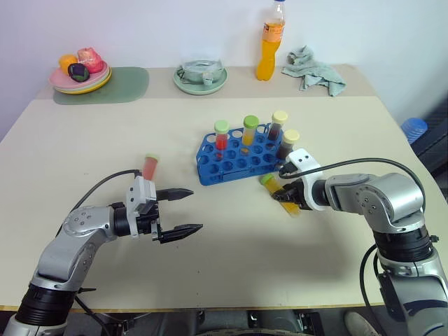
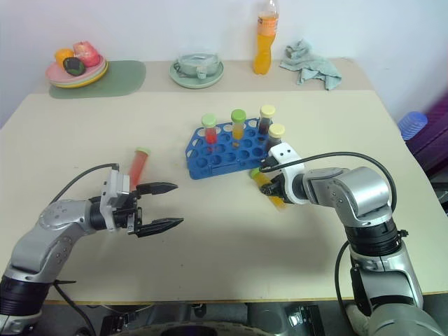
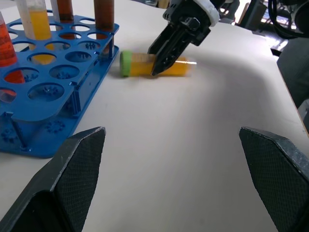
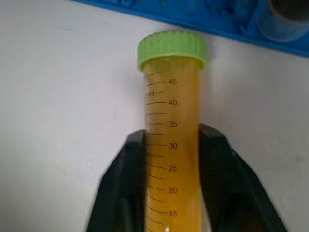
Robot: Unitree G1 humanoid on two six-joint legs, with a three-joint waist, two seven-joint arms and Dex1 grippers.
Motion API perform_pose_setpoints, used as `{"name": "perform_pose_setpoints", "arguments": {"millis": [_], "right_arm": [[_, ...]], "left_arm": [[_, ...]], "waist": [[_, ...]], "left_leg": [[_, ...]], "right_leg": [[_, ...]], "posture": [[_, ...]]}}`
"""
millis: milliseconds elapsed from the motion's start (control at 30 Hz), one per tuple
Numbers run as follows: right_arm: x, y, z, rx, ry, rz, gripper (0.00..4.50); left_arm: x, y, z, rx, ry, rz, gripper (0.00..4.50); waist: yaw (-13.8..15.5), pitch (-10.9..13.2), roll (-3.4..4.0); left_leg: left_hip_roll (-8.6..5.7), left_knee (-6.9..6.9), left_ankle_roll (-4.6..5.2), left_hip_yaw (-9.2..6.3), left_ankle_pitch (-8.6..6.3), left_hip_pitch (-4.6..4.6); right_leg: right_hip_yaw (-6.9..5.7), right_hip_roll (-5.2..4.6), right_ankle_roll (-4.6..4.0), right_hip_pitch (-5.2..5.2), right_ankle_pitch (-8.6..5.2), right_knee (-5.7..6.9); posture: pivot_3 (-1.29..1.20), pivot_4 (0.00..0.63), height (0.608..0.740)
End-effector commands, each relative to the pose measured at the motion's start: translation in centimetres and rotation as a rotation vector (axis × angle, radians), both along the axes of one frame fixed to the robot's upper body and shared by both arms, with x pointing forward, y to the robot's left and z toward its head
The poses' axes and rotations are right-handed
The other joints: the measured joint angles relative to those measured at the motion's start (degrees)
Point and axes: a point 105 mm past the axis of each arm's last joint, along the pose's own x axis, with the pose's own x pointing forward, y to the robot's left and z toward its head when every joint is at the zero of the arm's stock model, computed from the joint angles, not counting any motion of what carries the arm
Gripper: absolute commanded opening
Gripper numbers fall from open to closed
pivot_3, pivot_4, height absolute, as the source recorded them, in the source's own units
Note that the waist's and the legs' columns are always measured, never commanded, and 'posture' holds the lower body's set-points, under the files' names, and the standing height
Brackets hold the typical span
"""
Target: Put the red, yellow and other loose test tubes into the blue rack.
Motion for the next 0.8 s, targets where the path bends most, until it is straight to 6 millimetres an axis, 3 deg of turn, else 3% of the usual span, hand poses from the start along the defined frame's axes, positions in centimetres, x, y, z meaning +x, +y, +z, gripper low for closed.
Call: {"name": "perform_pose_setpoints", "arguments": {"millis": [33,233,367,467,533,600,700,800], "right_arm": [[0.1,0.5,0.4,-0.003,-0.031,0.029,0.79],[-0.6,1.1,1.3,-0.008,-0.088,0.109,0.79],[-2.2,3.0,3.4,0.083,-0.225,0.29,0.79],[-3.1,5.4,6.6,0.406,-0.404,0.429,0.79],[-2.4,6.0,9.6,0.595,-0.61,0.423,0.79],[-1.1,5.8,10.9,0.662,-0.771,0.348,0.79],[-0.3,5.8,11.2,0.713,-0.908,0.316,0.79],[1.7,5.6,10.0,0.7,-0.987,0.213,0.79]], "left_arm": [[-0.1,0.1,1.2,-0.006,-0.046,0.0,4.5],[-0.1,0.2,1.2,-0.005,-0.043,0.005,4.5],[-0.1,0.3,1.1,-0.005,-0.04,0.007,4.5],[-0.1,0.4,1.0,-0.007,-0.037,0.009,4.5],[-0.1,0.5,1.0,-0.007,-0.037,0.01,4.5],[0.0,0.5,1.1,-0.006,-0.038,0.011,4.5],[0.0,0.7,1.2,-0.005,-0.039,0.011,4.5],[0.0,0.8,1.2,0.001,-0.036,0.01,4.5]], "waist": [[0.0,0.0,0.0],[0.02,0.0,0.0],[0.2,0.0,0.0],[0.26,0.01,-0.04],[0.16,0.01,-0.1],[0.05,0.01,-0.16],[0.19,0.0,-0.18],[0.22,-0.01,-0.19]], "left_leg": [[0.0,0.01,0.0,0.0,0.0,0.0],[0.0,0.02,0.0,0.0,0.0,0.03],[0.0,-0.02,0.01,0.0,0.0,0.02],[0.01,-0.01,0.03,-0.03,-0.01,0.02],[0.01,0.04,0.03,-0.02,0.0,0.03],[0.03,0.09,0.03,-0.05,0.0,0.25],[0.02,0.09,0.03,-0.02,0.0,0.32],[0.01,0.1,0.03,-0.01,0.0,0.32]], "right_leg": [[0.0,0.0,0.01,0.01,0.01,0.0],[0.0,0.02,0.01,0.01,0.01,0.03],[-0.02,0.04,0.14,0.01,0.08,0.01],[-0.08,0.1,0.19,0.06,0.1,-0.03],[-0.06,0.13,0.25,0.09,0.13,0.01],[-0.08,0.17,0.25,0.31,0.13,0.02],[-0.08,0.18,0.26,0.35,0.13,0.05],[-0.09,0.18,0.27,0.37,0.14,0.04]], "posture": [[0.0,0.15,0.74],[0.0,0.15,0.74],[0.0,0.15,0.74],[0.0,0.15,0.74],[0.0,0.15,0.74],[0.0,0.15,0.74],[0.0,0.15,0.74],[0.0,0.15,0.74]]}}
